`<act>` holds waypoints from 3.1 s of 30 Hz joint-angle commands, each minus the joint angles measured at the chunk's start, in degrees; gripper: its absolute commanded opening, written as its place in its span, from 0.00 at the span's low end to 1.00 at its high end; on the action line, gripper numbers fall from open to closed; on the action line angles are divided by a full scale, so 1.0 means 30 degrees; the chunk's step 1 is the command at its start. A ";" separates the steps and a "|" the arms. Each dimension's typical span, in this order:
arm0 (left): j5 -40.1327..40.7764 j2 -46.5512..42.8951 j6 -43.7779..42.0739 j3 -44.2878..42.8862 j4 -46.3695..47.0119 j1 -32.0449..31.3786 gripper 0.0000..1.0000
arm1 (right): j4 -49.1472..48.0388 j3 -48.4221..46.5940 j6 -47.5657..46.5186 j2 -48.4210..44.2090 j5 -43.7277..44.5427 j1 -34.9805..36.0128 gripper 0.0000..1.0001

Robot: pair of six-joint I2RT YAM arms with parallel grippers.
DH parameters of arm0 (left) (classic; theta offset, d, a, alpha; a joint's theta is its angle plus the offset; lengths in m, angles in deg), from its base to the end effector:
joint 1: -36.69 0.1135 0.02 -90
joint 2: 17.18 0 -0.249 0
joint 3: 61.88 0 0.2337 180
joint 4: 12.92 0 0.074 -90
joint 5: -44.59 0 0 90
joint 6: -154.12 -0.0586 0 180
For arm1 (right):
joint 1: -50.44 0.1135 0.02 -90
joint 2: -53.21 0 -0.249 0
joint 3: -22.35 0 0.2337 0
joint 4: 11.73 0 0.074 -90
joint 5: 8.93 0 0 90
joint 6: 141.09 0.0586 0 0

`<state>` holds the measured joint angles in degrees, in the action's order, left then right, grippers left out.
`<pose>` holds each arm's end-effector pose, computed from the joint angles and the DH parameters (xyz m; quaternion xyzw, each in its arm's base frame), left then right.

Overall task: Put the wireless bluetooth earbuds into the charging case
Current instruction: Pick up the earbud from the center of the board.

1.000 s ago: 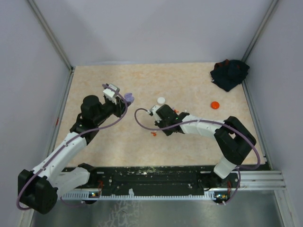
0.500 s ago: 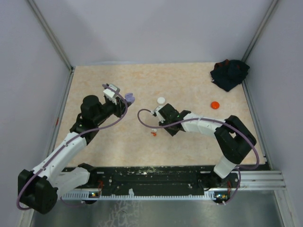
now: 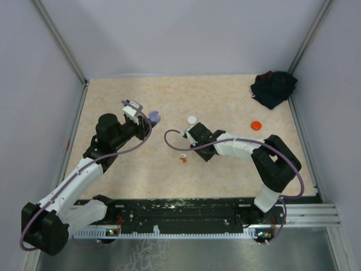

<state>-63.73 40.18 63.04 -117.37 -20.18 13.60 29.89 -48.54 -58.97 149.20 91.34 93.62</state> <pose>0.2202 -0.1139 0.2950 0.2583 0.7132 -0.2412 0.6054 0.2329 0.2043 0.1411 -0.4041 0.8880 -0.0226 0.2181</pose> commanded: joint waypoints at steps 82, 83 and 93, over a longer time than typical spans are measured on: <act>-0.0805 -0.0275 0.0343 0.0066 0.0764 0.0347 0.01 | 0.0377 -0.0756 0.5820 -0.2661 0.0384 -0.0876 0.47; -0.0820 -0.0275 0.0340 0.0064 0.0771 0.0352 0.01 | 0.0399 -0.0850 0.5996 -0.2485 0.0193 -0.0886 0.47; -0.0849 -0.0369 0.0343 0.0116 0.0801 0.0371 0.01 | 0.0310 -0.1420 0.7211 -0.0622 -0.0186 -0.0916 0.41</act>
<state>-65.20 40.16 63.30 -117.35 -20.05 14.34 31.62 -49.78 -39.25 145.83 91.34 91.15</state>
